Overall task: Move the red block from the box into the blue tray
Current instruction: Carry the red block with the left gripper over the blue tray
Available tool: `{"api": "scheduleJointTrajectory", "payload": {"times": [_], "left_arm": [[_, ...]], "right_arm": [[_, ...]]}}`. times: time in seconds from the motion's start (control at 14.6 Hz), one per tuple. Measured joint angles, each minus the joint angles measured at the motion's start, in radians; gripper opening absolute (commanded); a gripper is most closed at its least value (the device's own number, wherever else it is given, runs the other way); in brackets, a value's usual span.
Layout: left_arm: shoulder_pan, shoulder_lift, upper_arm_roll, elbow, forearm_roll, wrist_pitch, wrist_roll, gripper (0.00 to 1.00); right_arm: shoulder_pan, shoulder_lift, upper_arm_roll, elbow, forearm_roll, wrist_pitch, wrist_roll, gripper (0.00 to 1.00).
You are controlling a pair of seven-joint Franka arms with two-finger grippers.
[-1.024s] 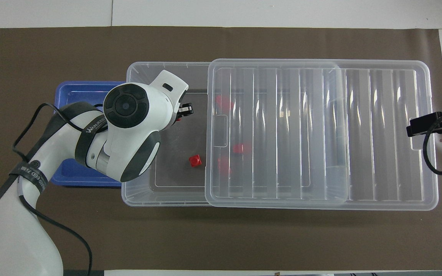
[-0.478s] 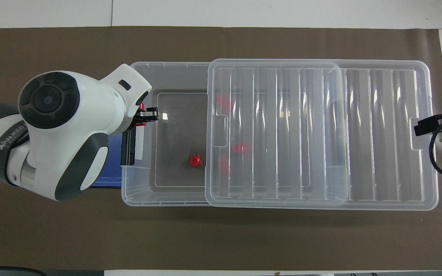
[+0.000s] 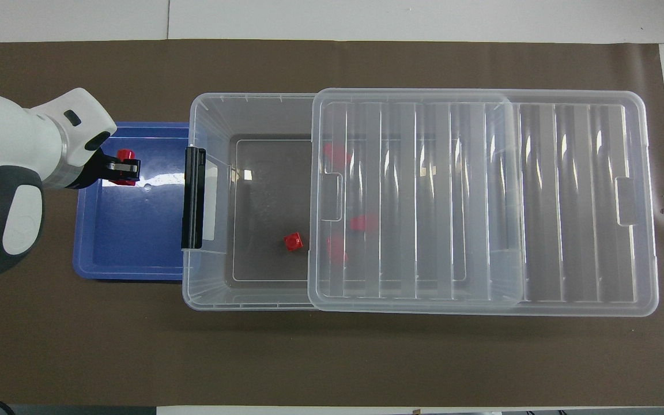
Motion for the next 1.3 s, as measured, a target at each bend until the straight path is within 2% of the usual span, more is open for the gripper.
{"api": "scheduleJointTrajectory", "payload": {"times": [0.41,0.61,0.82,1.09,1.16,1.23,1.3], "left_arm": [[0.057,0.034,-0.001,-0.175,-0.003,0.232,0.035,0.00],[0.070,0.101,-0.001,-0.201,-0.003,0.326,0.035,0.00],[0.077,0.156,-0.002,-0.229,-0.003,0.424,0.035,0.00],[0.077,0.194,-0.006,-0.236,-0.003,0.458,0.035,0.00],[0.077,0.194,-0.006,-0.236,-0.003,0.459,0.035,0.79],[0.077,0.194,-0.006,-0.236,-0.003,0.459,0.035,1.00],[0.077,0.194,-0.006,-0.236,-0.003,0.459,0.035,1.00]], "right_arm": [[-0.083,0.064,-0.002,-0.100,0.000,0.162,-0.062,0.00],[-0.080,0.075,0.002,-0.152,0.000,0.230,-0.063,0.00],[-0.059,0.075,0.006,-0.165,0.000,0.242,-0.049,0.00],[-0.024,0.074,0.006,-0.168,0.000,0.242,-0.013,0.00],[-0.014,0.074,0.006,-0.169,0.000,0.242,0.003,0.00],[-0.002,0.074,0.006,-0.169,0.000,0.242,0.022,0.00],[0.009,0.074,0.007,-0.169,0.000,0.242,0.045,0.00]]}}
